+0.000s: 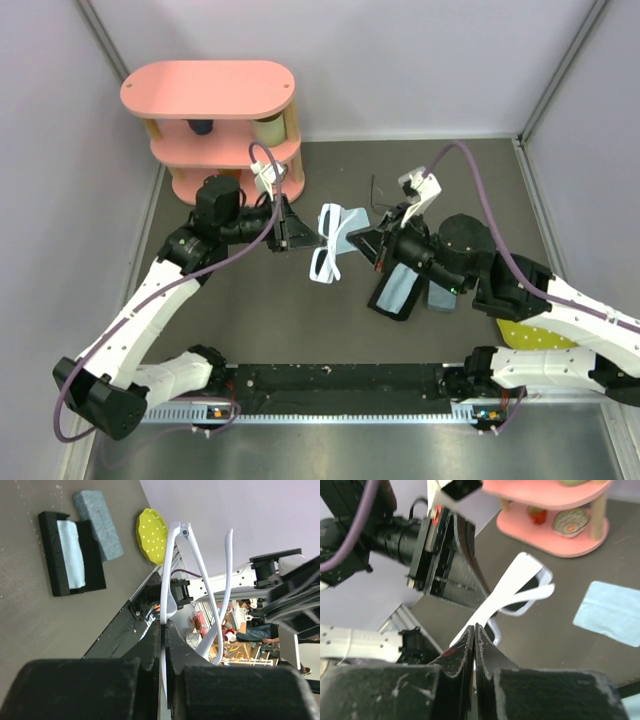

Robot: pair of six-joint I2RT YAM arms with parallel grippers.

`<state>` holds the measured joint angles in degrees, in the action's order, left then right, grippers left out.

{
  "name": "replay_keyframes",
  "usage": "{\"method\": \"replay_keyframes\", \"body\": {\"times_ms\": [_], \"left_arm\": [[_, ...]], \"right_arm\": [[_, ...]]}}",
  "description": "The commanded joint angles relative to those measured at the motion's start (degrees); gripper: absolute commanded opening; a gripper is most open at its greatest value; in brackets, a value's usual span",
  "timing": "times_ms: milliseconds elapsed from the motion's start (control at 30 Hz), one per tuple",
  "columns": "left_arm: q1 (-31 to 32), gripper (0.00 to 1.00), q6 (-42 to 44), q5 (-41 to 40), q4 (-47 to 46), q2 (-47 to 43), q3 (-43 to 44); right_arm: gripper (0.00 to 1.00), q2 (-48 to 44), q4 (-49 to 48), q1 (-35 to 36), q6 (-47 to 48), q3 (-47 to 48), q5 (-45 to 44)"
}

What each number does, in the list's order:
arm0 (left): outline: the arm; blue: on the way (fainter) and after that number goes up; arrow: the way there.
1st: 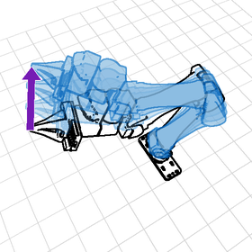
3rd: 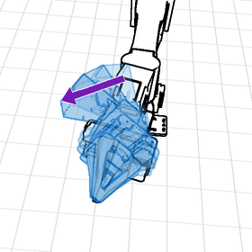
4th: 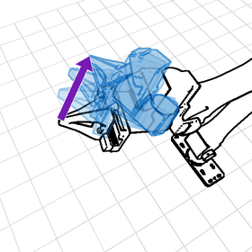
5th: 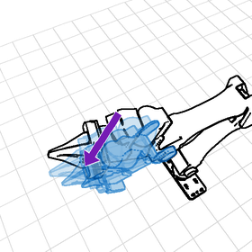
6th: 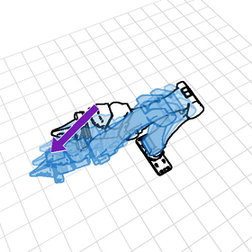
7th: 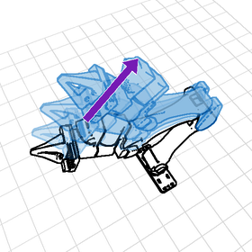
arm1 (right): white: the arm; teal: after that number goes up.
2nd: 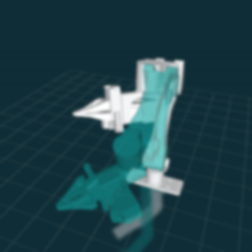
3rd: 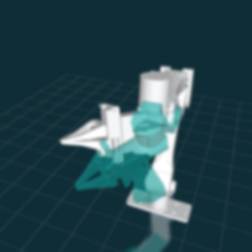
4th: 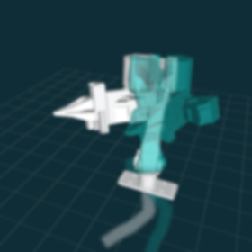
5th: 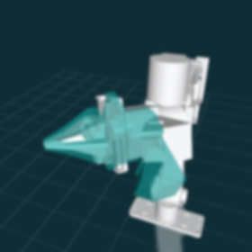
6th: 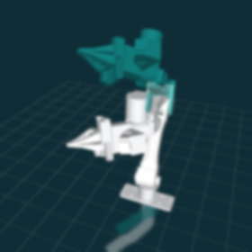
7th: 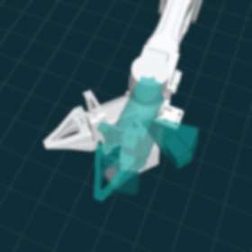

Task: Organize the sunglasses
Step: Adjust the sunglasses on the table.

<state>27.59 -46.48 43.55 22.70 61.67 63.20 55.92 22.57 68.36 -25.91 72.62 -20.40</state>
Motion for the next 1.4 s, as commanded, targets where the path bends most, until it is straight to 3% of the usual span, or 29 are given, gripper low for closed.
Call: {"method": "replay_keyframes", "body": {"times_ms": [0,267,867,1367], "left_arm": [[0.09,0.00,0.07,3.73,-7.14,-2.52,3.68],[0.09,0.00,0.86,4.96,-8.11,-3.40,4.21],[0.09,0.00,-0.98,7.69,-11.71,-4.80,3.16],[0.09,0.00,-3.27,9.71,-16.19,-5.60,1.66]], "right_arm": [[0.00,-0.11,-2.09,-0.15,-2.57,-1.07,9.93],[0.00,0.77,-6.92,-0.15,-1.07,-1.34,16.54],[0.00,1.74,-8.15,-0.15,-1.07,-2.13,11.70],[0.00,2.26,-8.68,-0.15,-1.25,-3.45,12.93]]}}
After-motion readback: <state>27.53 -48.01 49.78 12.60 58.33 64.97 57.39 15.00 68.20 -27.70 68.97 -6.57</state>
